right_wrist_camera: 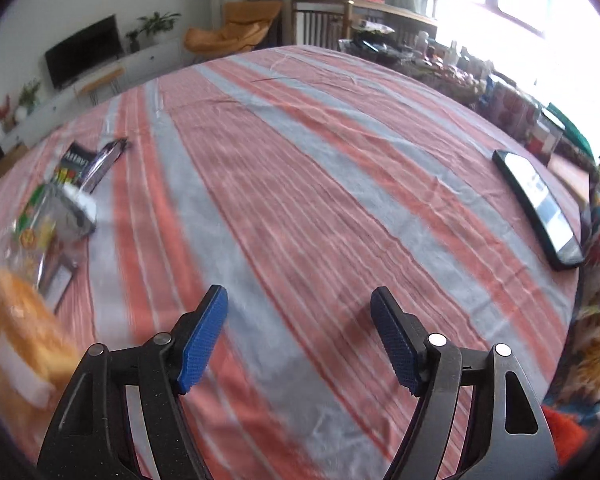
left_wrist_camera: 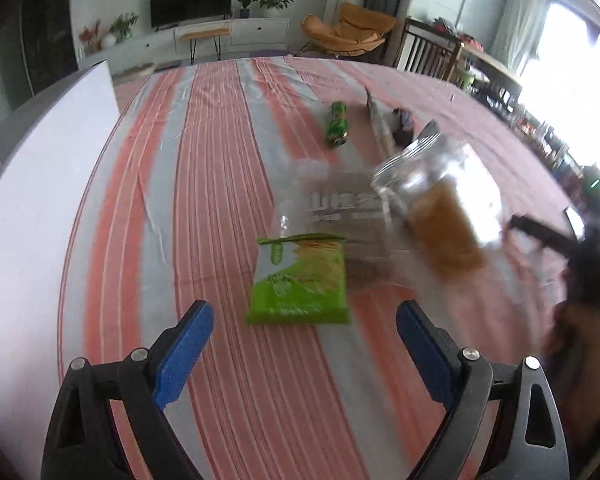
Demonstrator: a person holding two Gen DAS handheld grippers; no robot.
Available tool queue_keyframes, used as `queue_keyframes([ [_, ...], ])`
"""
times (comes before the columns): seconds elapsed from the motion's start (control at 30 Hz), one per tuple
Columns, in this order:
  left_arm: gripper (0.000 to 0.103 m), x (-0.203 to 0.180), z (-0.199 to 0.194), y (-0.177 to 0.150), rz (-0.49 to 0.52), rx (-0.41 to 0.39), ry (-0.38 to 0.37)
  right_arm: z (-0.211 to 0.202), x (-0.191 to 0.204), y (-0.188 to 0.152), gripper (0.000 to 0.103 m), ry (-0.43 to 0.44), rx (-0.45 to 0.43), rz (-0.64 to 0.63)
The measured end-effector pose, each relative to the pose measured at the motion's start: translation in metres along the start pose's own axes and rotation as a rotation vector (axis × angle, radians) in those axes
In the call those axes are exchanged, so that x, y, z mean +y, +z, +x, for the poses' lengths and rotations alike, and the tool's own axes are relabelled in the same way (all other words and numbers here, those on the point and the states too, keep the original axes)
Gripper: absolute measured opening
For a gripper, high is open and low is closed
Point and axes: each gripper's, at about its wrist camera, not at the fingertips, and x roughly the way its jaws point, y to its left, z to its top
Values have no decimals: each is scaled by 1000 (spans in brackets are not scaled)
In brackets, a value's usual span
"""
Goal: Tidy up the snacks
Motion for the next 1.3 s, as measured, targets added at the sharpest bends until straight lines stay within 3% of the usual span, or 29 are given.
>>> queue_keyframes([
  [0.13, 92, 5, 31, -6, 5, 7, 26, -4, -3, -1, 81, 24, 0, 14],
  [0.27, 94, 6, 34, -4, 47, -28, 50, -1, 1, 0, 84, 15, 9, -6],
  [0.4, 103, 1, 36, -4, 86, -7, 56, 0, 2, -1, 85, 14, 10, -10],
  [1.3, 103, 0, 38, -6, 86, -10, 55, -2, 0, -3, 89, 18, 14, -13],
])
